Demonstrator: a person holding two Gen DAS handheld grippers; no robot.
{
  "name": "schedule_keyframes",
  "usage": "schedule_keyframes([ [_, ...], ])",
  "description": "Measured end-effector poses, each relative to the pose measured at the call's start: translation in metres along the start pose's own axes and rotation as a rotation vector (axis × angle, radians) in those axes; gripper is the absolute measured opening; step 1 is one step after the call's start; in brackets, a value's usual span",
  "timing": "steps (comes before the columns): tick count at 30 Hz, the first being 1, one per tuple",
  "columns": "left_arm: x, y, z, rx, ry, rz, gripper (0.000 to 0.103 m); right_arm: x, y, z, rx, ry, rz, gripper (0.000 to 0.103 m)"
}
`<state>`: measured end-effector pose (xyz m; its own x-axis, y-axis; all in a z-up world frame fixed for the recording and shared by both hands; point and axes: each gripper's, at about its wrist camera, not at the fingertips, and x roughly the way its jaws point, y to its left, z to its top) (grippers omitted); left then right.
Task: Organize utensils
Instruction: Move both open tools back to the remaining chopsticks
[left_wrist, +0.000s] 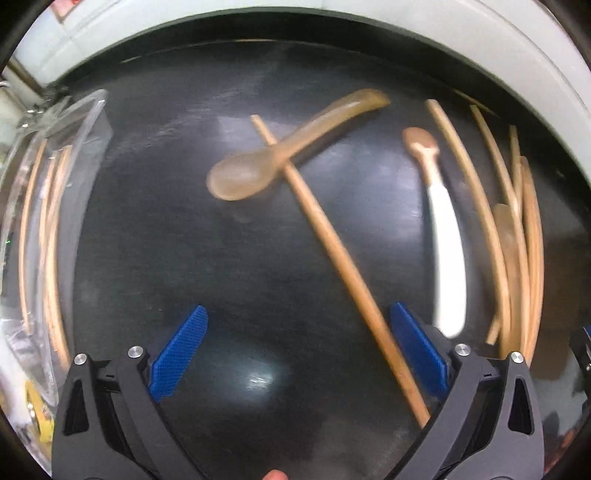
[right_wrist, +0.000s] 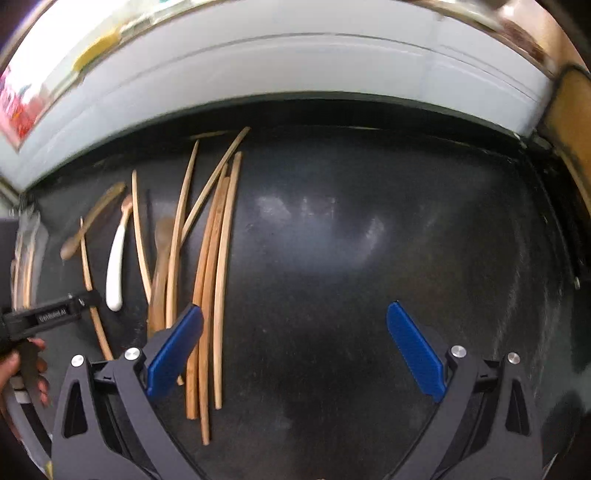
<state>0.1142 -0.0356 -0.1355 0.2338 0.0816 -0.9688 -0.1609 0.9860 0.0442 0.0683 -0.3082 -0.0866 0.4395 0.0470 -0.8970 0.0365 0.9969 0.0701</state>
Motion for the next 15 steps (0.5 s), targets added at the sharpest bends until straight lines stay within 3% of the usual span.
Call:
schedule_keyframes([
  [4,-0.004,0.001,0.003,0.016,-0.052,0.113,0.098,0.017,0.012,0.005,-0.088,0.011,-0.011,0.096],
  [15,-0.003,0.008,0.014,0.043,-0.093,0.151,0.098,0.044,0.019,0.009,-0.142,0.05,-0.003,0.096],
])
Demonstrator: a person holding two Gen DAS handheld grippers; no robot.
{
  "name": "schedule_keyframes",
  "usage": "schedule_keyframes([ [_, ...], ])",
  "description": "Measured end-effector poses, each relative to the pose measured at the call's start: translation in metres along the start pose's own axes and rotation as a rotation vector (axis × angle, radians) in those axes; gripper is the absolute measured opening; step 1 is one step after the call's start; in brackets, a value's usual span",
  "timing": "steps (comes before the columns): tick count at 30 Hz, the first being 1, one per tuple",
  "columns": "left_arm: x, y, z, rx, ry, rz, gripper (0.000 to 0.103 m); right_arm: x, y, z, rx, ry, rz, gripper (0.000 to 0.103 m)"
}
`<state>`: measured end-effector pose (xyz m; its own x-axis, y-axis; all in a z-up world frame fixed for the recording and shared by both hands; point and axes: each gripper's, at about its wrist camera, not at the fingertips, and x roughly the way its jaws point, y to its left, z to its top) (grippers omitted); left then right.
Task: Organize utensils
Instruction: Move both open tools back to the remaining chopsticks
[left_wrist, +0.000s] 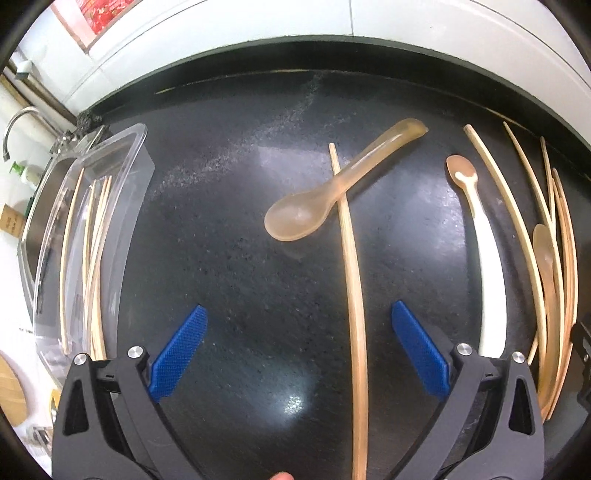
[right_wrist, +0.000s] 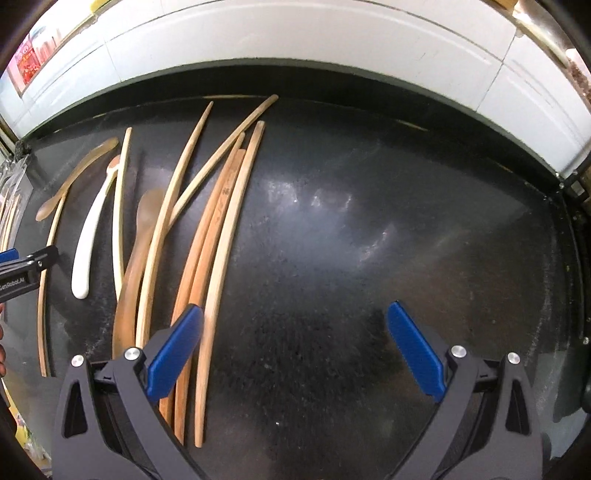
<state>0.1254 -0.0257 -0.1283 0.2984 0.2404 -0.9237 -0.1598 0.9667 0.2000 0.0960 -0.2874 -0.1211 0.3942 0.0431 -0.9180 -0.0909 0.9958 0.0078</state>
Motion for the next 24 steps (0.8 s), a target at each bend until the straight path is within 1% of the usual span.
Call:
schedule_keyframes([
  [2,-0.001,-0.003,-0.002,0.028,-0.02,0.014,0.098,0.005,0.001,0.001,-0.001,0.012,0.0,0.096],
  [3,-0.002,-0.006,-0.003,0.043,-0.028,0.024,0.098,0.005,0.0,0.003,0.004,0.001,0.001,0.097],
  [6,-0.002,-0.006,-0.003,0.038,-0.027,0.009,0.097,0.006,0.0,0.006,0.012,-0.009,-0.003,0.097],
  [8,-0.003,-0.005,-0.005,0.032,-0.032,-0.01,0.094,0.006,-0.001,0.008,0.015,-0.016,-0.005,0.097],
  [10,-0.004,-0.006,-0.006,0.034,-0.038,-0.028,0.087,0.006,-0.002,0.009,0.021,-0.023,-0.007,0.098],
  [11,-0.006,-0.008,-0.008,0.029,-0.041,-0.031,0.086,0.006,-0.002,0.01,0.027,-0.026,-0.004,0.098],
  [13,-0.006,-0.008,-0.01,0.017,-0.042,-0.034,0.086,0.006,-0.004,0.011,0.033,-0.031,-0.006,0.098],
  [15,-0.007,-0.009,-0.011,0.013,-0.046,-0.024,0.087,0.009,-0.002,0.011,0.037,-0.056,-0.009,0.098],
  [16,-0.007,-0.009,-0.01,0.012,-0.047,-0.015,0.09,0.009,-0.002,0.012,0.042,-0.061,-0.009,0.098],
  [18,-0.005,-0.009,-0.011,-0.017,-0.036,0.026,0.098,0.01,-0.003,0.013,0.054,-0.061,-0.014,0.098],
  [21,-0.002,-0.002,-0.012,-0.091,-0.012,-0.019,0.098,0.016,-0.005,0.02,0.069,-0.054,-0.021,0.098],
  [24,-0.001,0.0,-0.013,-0.09,-0.01,-0.04,0.098,0.019,-0.004,0.026,0.086,-0.044,-0.029,0.098],
])
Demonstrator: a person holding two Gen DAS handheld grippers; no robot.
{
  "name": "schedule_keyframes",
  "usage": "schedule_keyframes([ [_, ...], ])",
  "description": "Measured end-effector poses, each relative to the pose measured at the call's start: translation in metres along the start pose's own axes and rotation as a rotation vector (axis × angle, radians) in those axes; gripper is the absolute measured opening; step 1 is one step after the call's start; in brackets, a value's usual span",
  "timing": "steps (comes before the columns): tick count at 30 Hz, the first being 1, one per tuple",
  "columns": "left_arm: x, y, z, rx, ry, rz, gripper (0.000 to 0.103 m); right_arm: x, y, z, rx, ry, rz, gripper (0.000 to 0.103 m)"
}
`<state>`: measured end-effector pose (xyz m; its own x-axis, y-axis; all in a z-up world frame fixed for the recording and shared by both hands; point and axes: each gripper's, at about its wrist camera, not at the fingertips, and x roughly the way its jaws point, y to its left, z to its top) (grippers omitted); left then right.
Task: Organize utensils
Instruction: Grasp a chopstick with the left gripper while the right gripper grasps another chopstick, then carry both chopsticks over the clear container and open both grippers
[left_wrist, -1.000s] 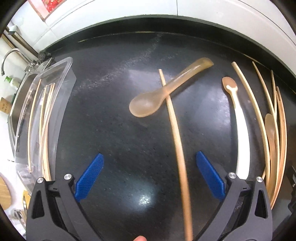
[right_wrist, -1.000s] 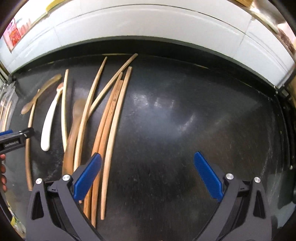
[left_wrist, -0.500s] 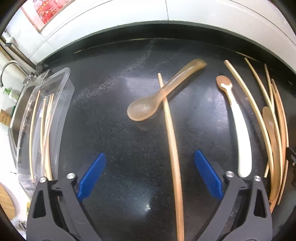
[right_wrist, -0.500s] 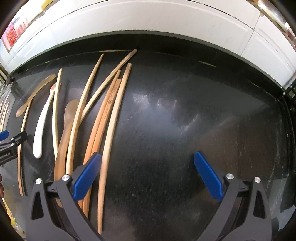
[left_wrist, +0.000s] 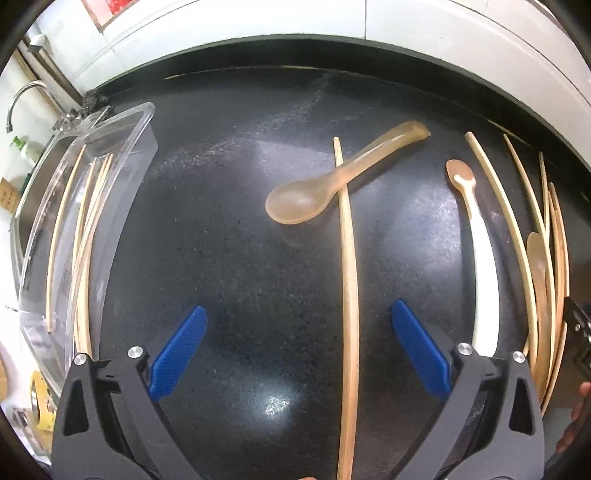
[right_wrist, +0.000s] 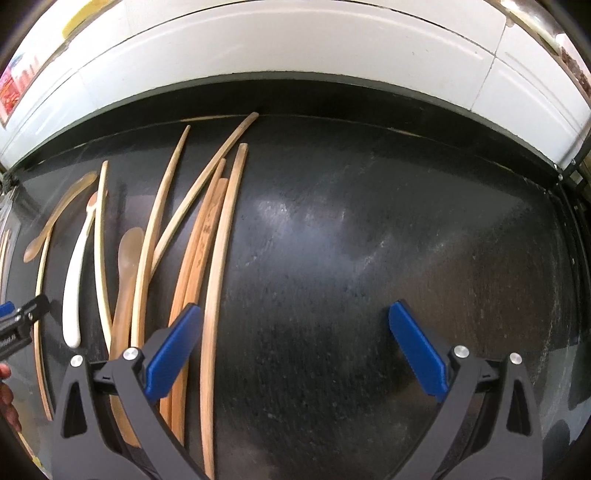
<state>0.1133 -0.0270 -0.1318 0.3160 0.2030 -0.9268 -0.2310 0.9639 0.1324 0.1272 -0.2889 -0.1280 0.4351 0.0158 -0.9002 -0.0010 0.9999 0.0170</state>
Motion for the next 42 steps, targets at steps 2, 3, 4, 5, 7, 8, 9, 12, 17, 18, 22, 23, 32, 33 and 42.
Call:
schedule_keyframes([
  [2,0.001,0.003,0.0,-0.014,0.011,-0.016,0.098,0.003,0.002,0.003,0.006,0.007,-0.003,0.098],
  [3,0.002,0.005,0.001,-0.027,0.022,-0.026,0.098,0.004,0.003,0.005,0.006,0.012,-0.004,0.098],
  [4,0.004,0.007,0.002,-0.038,0.039,-0.041,0.098,0.004,0.002,0.006,0.006,0.021,-0.003,0.098],
  [5,0.005,0.008,0.002,-0.043,0.047,-0.049,0.098,0.004,0.003,0.008,-0.002,0.03,-0.001,0.098],
  [7,0.004,0.008,0.002,-0.04,0.045,-0.072,0.091,0.006,0.007,0.012,-0.019,0.052,0.003,0.098],
  [8,0.003,0.008,0.002,-0.035,0.039,-0.083,0.088,0.006,0.008,0.014,-0.017,0.06,0.003,0.096],
  [9,0.001,0.005,0.001,-0.027,0.031,-0.087,0.082,0.006,0.009,0.017,-0.016,0.062,0.005,0.09],
  [12,-0.008,-0.006,0.0,0.009,-0.005,-0.098,0.054,-0.001,0.019,0.02,-0.039,0.035,0.014,0.052],
  [17,-0.015,-0.021,0.004,0.082,-0.03,-0.155,0.006,-0.005,0.033,0.023,-0.041,0.016,0.06,0.008],
  [18,-0.015,-0.024,0.006,0.101,-0.019,-0.174,0.006,-0.004,0.032,0.023,-0.032,0.019,0.067,0.008],
  [22,-0.03,-0.031,0.012,0.156,-0.014,-0.224,0.006,-0.009,0.025,0.025,0.028,0.035,0.119,0.007],
  [23,-0.035,-0.031,0.014,0.159,-0.02,-0.233,0.006,-0.013,0.024,0.025,0.037,0.023,0.118,0.007],
  [32,-0.075,-0.009,0.027,0.142,-0.06,-0.318,0.006,-0.055,0.016,0.031,0.086,-0.034,0.177,0.007],
  [33,-0.08,-0.004,0.028,0.137,-0.064,-0.329,0.006,-0.059,0.016,0.031,0.084,-0.042,0.179,0.007],
  [42,-0.132,0.028,0.018,0.099,-0.154,-0.446,0.006,-0.086,0.033,0.017,0.058,-0.082,0.2,0.007],
])
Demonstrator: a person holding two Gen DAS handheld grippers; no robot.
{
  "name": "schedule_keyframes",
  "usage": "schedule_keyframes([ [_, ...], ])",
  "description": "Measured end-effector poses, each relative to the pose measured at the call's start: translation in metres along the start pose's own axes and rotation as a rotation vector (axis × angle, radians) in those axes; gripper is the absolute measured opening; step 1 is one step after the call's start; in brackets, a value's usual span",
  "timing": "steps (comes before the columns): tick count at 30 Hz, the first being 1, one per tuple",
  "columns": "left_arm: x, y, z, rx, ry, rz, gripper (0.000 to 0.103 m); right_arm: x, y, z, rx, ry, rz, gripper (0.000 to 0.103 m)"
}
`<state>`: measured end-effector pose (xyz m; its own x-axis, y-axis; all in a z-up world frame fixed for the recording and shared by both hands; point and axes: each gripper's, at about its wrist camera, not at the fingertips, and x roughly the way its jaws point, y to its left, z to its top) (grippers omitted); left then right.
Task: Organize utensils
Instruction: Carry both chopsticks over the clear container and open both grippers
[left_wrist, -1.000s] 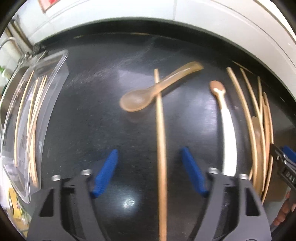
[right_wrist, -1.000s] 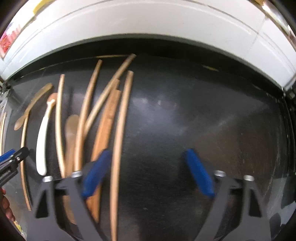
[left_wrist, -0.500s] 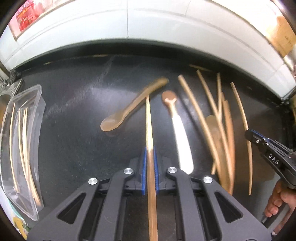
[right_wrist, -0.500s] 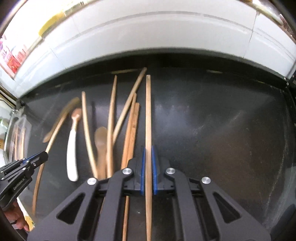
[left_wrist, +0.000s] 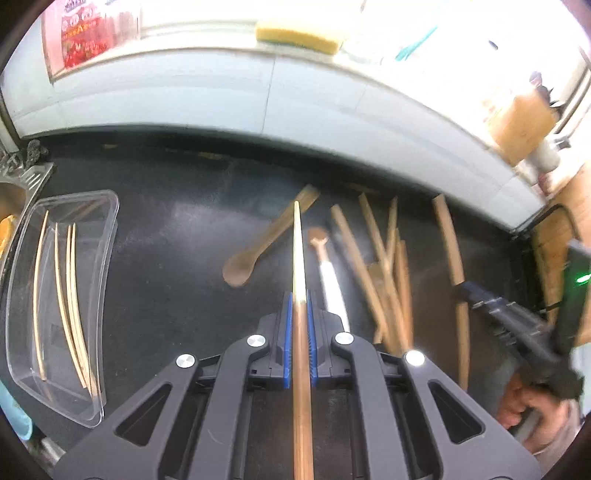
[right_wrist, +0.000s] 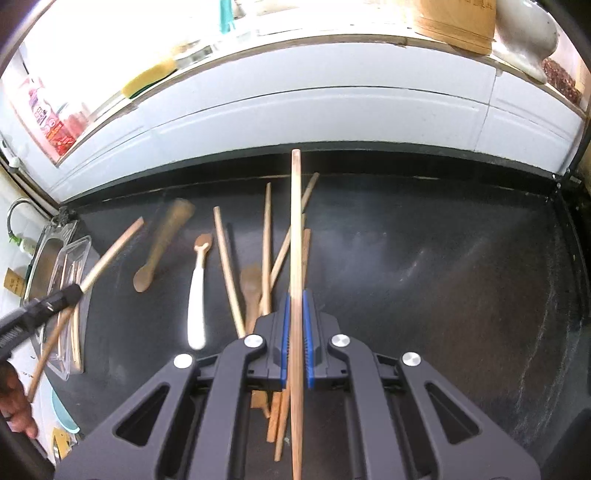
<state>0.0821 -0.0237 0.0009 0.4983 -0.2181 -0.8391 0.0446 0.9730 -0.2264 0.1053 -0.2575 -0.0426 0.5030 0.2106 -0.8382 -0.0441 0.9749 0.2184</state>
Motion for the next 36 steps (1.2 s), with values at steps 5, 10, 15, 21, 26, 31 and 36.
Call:
schedule_keyframes([
  [5,-0.018,-0.014,0.0,0.008,-0.014,-0.057,0.006,-0.012,0.008,-0.01,-0.004,-0.008,0.013,0.007],
  [10,-0.031,-0.008,-0.006,0.01,-0.037,-0.052,0.006,-0.029,0.016,-0.014,-0.025,-0.023,0.036,0.007],
  [15,-0.052,0.021,-0.006,-0.02,-0.077,-0.044,0.006,-0.037,0.042,-0.017,-0.056,-0.029,0.072,0.007],
  [21,-0.084,0.086,-0.01,-0.086,-0.114,0.0,0.006,-0.038,0.112,-0.019,-0.082,-0.013,0.178,0.007],
  [26,-0.109,0.164,-0.015,-0.147,-0.132,0.06,0.006,-0.023,0.19,-0.027,-0.062,0.051,0.276,0.007],
  [31,-0.123,0.232,-0.021,-0.195,-0.122,0.096,0.006,-0.001,0.274,-0.032,-0.095,0.112,0.337,0.007],
  [36,-0.116,0.286,-0.021,-0.214,-0.083,0.107,0.006,0.018,0.342,-0.036,-0.134,0.145,0.342,0.007],
])
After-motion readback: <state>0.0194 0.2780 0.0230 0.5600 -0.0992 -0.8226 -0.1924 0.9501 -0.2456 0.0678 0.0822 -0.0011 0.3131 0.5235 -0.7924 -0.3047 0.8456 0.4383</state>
